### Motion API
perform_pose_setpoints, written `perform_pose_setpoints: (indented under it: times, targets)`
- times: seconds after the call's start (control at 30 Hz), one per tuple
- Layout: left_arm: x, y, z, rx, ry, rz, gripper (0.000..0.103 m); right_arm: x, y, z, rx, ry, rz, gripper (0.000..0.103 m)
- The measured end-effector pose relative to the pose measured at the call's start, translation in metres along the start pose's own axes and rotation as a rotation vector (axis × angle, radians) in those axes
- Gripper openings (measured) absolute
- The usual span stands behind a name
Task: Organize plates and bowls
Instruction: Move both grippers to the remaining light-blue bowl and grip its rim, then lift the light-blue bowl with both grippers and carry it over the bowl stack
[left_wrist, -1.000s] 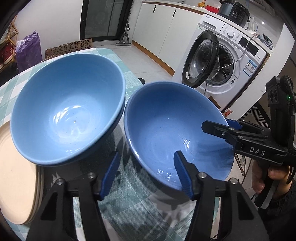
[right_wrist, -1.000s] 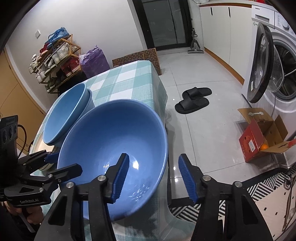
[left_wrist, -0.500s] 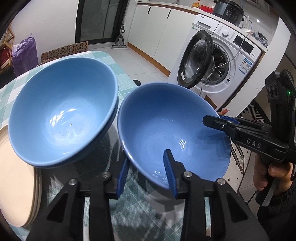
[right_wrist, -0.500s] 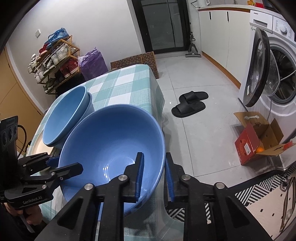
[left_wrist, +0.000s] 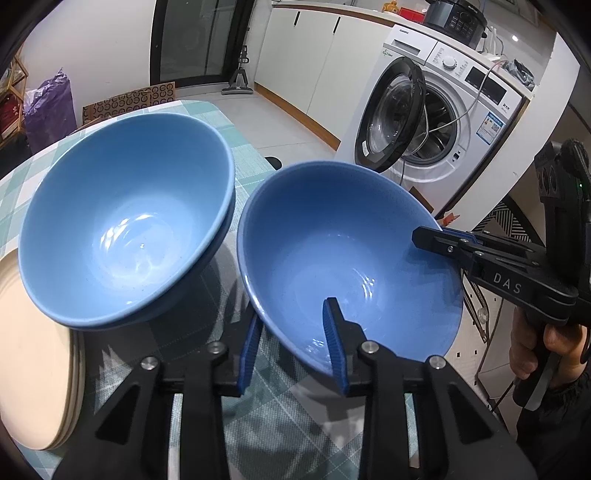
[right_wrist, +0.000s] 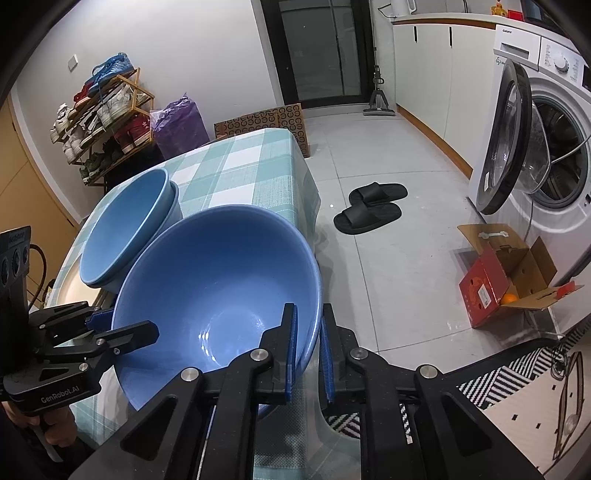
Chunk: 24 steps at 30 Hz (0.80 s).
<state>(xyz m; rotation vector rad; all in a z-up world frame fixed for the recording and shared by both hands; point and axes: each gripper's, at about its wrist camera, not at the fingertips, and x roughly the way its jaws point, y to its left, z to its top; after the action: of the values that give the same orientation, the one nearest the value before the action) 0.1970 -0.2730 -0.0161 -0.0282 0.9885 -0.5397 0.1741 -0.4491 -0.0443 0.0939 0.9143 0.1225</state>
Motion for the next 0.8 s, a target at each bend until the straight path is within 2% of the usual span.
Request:
perform_pose_setpoints:
  times: [0.33,0.8]
  targets:
    - [0.001,-0.013,0.002,0.037,0.004,-0.001,0.032,-0.011,-0.007,-0.001,0.009,-0.021,-0.023,0.012]
    - [-0.018,-0.029,0.016,0.076,-0.043,-0.027,0.032,-0.049,-0.007,0.005,0.012,-0.079,-0.070,0.012]
